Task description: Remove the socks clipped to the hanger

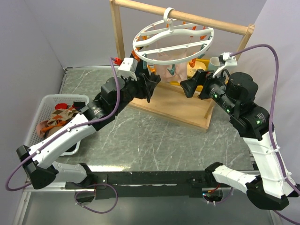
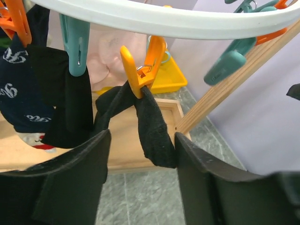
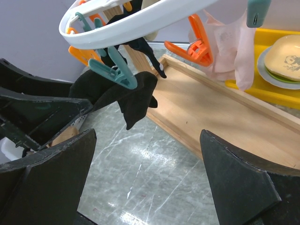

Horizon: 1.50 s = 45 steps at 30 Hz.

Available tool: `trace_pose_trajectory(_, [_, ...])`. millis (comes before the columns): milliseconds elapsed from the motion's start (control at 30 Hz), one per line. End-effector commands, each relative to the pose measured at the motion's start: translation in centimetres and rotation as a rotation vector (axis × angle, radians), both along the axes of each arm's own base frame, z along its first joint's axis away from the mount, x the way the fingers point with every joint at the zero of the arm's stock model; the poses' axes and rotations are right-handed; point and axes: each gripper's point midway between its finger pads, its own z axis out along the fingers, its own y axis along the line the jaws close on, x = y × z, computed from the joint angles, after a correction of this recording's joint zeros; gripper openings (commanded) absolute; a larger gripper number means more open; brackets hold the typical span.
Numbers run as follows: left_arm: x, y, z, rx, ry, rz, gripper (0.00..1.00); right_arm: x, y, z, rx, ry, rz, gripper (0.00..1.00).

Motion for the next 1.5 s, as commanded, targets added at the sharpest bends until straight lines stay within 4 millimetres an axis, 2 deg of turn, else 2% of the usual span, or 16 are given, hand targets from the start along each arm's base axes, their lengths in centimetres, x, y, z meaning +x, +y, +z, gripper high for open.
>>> trace_pose_trajectory(0, [-0.5,0.6,2.7,-0.033,-0.056,0.004,0.56,-0.1,-0.2,1.0,0.035,-0.034,-0.008,1.00])
trace_pose_trajectory(33, [-1.0,0.1,2.9,-0.036,-0.063,-0.034,0.39,-0.1,-0.2,1.0,0.036,-0.034,-0.009,1.00])
trace_pose_trajectory(100, [-1.6,0.0,3.2,-0.038,-0.080,-0.066,0.16,-0.2,-0.2,0.8,0.034,-0.030,-0.009,1.00])
trace_pose_trajectory(133, [-1.8,-0.1,3.2,-0.037,-0.080,-0.083,0.01,-0.1,-0.2,0.6,0.036,-0.026,-0.009,1.00])
trace_pose_trajectory(300, [-3.2,0.3,3.8,-0.057,-0.096,-0.121,0.01,-0.2,-0.1,0.2,0.038,-0.016,-0.004,1.00])
trace_pose_trajectory(467, [-4.3,0.3,4.3,-0.087,-0.107,-0.159,0.01,-0.4,0.7,1.1,0.071,-0.021,0.033,1.00])
trace_pose_trajectory(533, [-4.8,-0.1,4.3,-0.097,-0.110,-0.184,0.01,-0.5,1.1,1.5,0.087,-0.015,0.049,1.00])
trace_pose_trajectory(567, [-5.0,-0.2,4.1,-0.105,-0.109,-0.188,0.01,-0.3,1.3,0.9,0.080,0.017,0.047,1.00])
trace_pose_trajectory(667, [-5.6,-0.9,3.8,-0.122,-0.106,-0.212,0.01,-0.1,2.1,2.5,0.095,0.044,0.060,1.00])
trace_pose_trajectory(700, [-5.6,-1.2,3.6,-0.120,-0.104,-0.216,0.01,-0.2,2.4,2.1,0.077,0.067,0.066,1.00])
trace_pose_trajectory(833, [-6.4,-2.2,3.0,-0.122,-0.095,-0.239,0.01,-0.1,3.4,2.7,0.073,0.061,0.079,1.00])
trace_pose_trajectory(867, [-6.5,-2.5,2.5,-0.115,-0.086,-0.244,0.01,-0.3,3.8,2.8,0.070,0.056,0.081,1.00])
trace_pose_trajectory(900, [-6.7,-2.7,3.1,-0.136,-0.103,-0.250,0.01,-0.4,4.2,2.9,0.076,0.055,0.088,1.00])
trace_pose_trajectory(1167, [-7.7,-4.3,2.4,-0.133,-0.110,-0.279,0.01,0.6,8.3,3.5,0.045,0.056,0.138,1.00])
trace_pose_trajectory(1367, [-8.3,-4.9,2.9,-0.140,-0.125,-0.286,0.01,1.8,8.5,3.0,-0.044,0.042,0.059,0.99])
trace_pose_trajectory(1467, [-8.5,-5.3,3.0,-0.130,-0.129,-0.288,0.01,2.3,8.6,2.6,-0.061,0.046,0.045,0.96])
